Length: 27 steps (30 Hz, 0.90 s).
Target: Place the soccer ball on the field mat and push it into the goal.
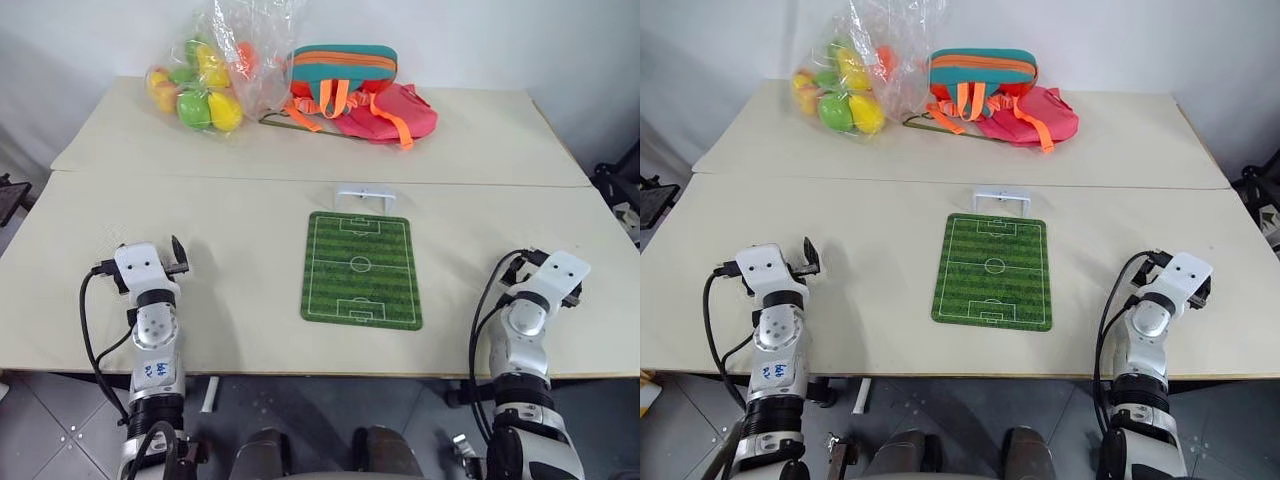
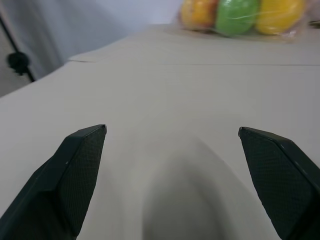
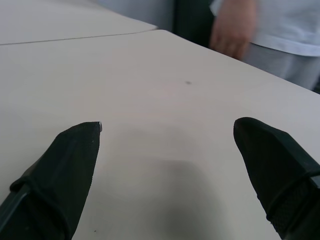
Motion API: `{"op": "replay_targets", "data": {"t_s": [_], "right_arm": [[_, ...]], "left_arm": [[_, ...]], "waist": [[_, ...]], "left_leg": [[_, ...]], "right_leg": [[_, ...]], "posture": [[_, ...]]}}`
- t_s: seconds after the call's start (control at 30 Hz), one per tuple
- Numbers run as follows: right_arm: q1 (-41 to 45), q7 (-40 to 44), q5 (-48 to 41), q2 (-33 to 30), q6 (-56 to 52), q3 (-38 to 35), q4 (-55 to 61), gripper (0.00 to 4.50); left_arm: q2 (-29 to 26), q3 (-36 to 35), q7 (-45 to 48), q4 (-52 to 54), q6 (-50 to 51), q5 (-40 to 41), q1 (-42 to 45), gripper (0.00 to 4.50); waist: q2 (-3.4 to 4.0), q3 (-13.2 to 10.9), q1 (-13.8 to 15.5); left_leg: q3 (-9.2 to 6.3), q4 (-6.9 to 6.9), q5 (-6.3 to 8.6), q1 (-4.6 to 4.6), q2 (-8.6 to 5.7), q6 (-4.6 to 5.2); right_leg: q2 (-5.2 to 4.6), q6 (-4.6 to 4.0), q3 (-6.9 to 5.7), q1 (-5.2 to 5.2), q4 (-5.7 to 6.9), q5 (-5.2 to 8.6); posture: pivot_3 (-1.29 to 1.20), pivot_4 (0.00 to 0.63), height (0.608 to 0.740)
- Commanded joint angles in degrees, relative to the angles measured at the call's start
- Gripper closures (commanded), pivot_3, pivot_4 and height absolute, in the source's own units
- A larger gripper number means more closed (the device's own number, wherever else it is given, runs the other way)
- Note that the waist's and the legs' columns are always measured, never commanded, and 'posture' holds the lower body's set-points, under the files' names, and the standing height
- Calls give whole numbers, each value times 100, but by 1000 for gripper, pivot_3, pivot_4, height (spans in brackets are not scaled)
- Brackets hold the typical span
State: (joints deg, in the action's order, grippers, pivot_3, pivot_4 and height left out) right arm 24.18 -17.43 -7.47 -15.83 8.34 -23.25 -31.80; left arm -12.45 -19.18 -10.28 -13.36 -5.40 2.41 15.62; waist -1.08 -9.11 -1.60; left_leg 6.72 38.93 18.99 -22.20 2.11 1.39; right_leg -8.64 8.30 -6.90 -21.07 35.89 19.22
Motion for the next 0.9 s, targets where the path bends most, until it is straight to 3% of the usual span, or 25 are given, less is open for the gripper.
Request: {"op": "replay_targets", "data": {"t_s": [0.03, 0.17, 0.37, 0.67, 0.9], "right_arm": [[-219, 855, -264, -214, -209, 95, 358, 30], [-709, 2706, -735, -874, -588, 393, 1218, 30], [-1109, 3918, -1055, -1494, -1138, 444, 1815, 30], [-1273, 5059, -1307, -1974, -1678, 476, 2252, 30], [-1311, 5234, -1287, -2058, -1900, 399, 2448, 30]], "left_arm": [[-180, 15, 548, 352, -160, 249, -279, 0], [-527, -194, 1253, 617, -112, 682, -622, 0], [-909, -292, 2026, 718, 34, 1110, -895, 0], [-1262, -328, 2687, 562, 243, 1453, -687, 0], [-1265, -331, 2794, 549, 352, 1457, -564, 0]], "waist": [[7, -4, -1], [36, -22, -5], [51, -32, 6], [51, -32, 26], [51, -33, 26]], "left_leg": [[1, -1, 0, 0, 0, 0], [13, -13, 0, -4, 1, 0], [19, -11, 0, -9, 0, 1], [17, -8, 1, -10, -3, 2], [18, -7, 1, -10, -2, 2]], "right_leg": [[0, 0, 0, -1, 0, 0], [0, 0, 10, -19, -1, 0], [-1, 0, 16, -27, -1, 0], [-2, 0, 15, -27, 0, 0], [-1, 0, 14, -27, 0, 0]], "posture": [[0, 150, 740], [0, 150, 740], [0, 150, 740], [0, 150, 740], [0, 150, 740]]}}
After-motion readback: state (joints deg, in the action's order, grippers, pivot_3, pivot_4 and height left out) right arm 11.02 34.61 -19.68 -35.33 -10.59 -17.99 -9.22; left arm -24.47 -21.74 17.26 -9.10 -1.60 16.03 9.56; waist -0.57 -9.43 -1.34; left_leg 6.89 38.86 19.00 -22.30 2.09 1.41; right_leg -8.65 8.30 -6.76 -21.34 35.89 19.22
